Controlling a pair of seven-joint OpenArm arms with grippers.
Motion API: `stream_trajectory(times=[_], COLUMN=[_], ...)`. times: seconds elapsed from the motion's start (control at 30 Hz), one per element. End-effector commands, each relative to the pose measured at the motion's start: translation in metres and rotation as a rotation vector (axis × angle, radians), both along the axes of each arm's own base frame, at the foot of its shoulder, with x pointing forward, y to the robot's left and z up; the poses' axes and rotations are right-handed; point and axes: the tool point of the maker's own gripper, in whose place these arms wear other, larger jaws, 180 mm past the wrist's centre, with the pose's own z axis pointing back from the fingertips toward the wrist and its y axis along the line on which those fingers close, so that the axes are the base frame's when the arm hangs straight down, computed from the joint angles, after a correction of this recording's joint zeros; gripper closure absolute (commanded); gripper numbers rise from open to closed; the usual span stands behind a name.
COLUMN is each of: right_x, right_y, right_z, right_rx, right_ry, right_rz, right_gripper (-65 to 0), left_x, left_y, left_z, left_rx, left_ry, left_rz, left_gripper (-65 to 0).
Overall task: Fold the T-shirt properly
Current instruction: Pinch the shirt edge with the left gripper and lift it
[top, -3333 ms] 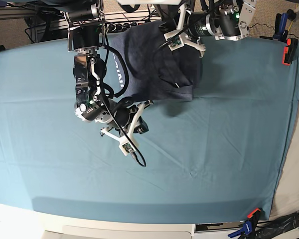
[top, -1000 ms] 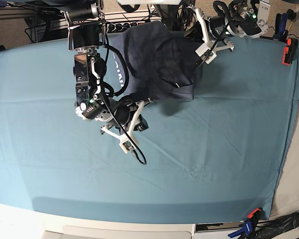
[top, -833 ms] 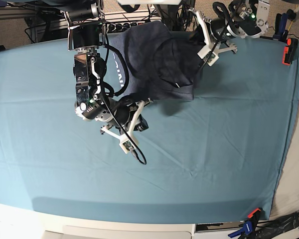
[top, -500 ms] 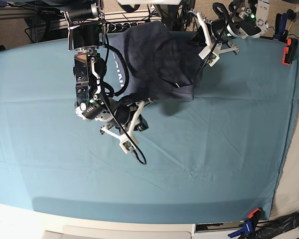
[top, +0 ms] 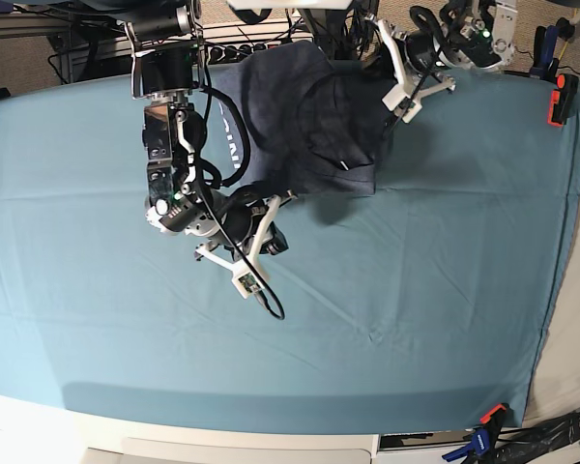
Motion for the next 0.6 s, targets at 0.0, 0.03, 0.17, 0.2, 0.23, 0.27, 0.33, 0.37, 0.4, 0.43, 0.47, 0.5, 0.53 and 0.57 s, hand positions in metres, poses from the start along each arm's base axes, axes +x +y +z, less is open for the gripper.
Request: stream_trajectory(times=[0.0, 0.03, 0.17, 0.2, 0.23, 0.27, 0.33, 0.37, 0.4, 0.43, 0.47, 0.5, 0.53, 0.57], right_x=[0.011, 0.011, 0.011, 0.011, 0.010, 0.010, 0.010, 0.010, 0.010, 0.010, 0.009, 0.009, 0.009, 0.009], right_y=[0.004, 0.004, 0.004, 0.004, 0.004, 0.004, 0.003, 0.002, 0.002, 0.000, -0.001, -0.004, -0.006, -0.008], right_z=[0.019, 0.019, 0.018, 0.018, 0.018, 0.018, 0.018, 0.017, 0.017, 0.015, 0.014, 0.012, 0.011, 0.009], right_rx=[0.032, 0.032, 0.029, 0.028, 0.027, 0.026, 0.025, 0.022, 0.017, 0.008, 0.000, -0.018, -0.036, -0.051], right_ry=[-0.062, -0.061, -0.059, -0.056, -0.056, -0.055, -0.054, -0.053, -0.049, -0.046, -0.042, -0.037, -0.036, -0.033], right_rz=[0.003, 0.002, 0.003, 0.003, 0.003, 0.003, 0.003, 0.003, 0.003, 0.002, 0.001, -0.001, -0.004, -0.006], right_gripper=[0.0, 0.0, 0.0, 0.0, 0.0, 0.0, 0.0, 0.0, 0.0, 0.0, 0.0, 0.0, 0.0, 0.0], left_x=[0.012, 0.014, 0.032, 0.036, 0.040, 0.045, 0.052, 0.055, 0.057, 0.060, 0.062, 0.063, 0.065, 0.066], left_y=[-0.003, -0.003, -0.003, -0.003, -0.003, -0.003, -0.002, -0.001, -0.001, -0.001, -0.001, 0.000, 0.000, 0.001], left_z=[0.007, 0.008, 0.014, 0.015, 0.017, 0.019, 0.020, 0.021, 0.021, 0.022, 0.022, 0.022, 0.021, 0.019], left_rx=[-0.025, -0.025, -0.025, -0.026, -0.025, -0.025, -0.013, -0.001, 0.003, 0.003, 0.001, -0.001, 0.000, 0.001], left_ry=[-0.041, -0.046, -0.089, -0.101, -0.112, -0.123, -0.144, -0.154, -0.159, -0.165, -0.171, -0.174, -0.172, -0.168], left_rz=[0.017, 0.018, 0.018, 0.018, 0.018, 0.017, 0.016, 0.016, 0.016, 0.017, 0.020, 0.023, 0.026, 0.028], left_gripper=[0.0, 0.0, 0.0, 0.0, 0.0, 0.0, 0.0, 0.0, 0.0, 0.0, 0.0, 0.0, 0.0, 0.0])
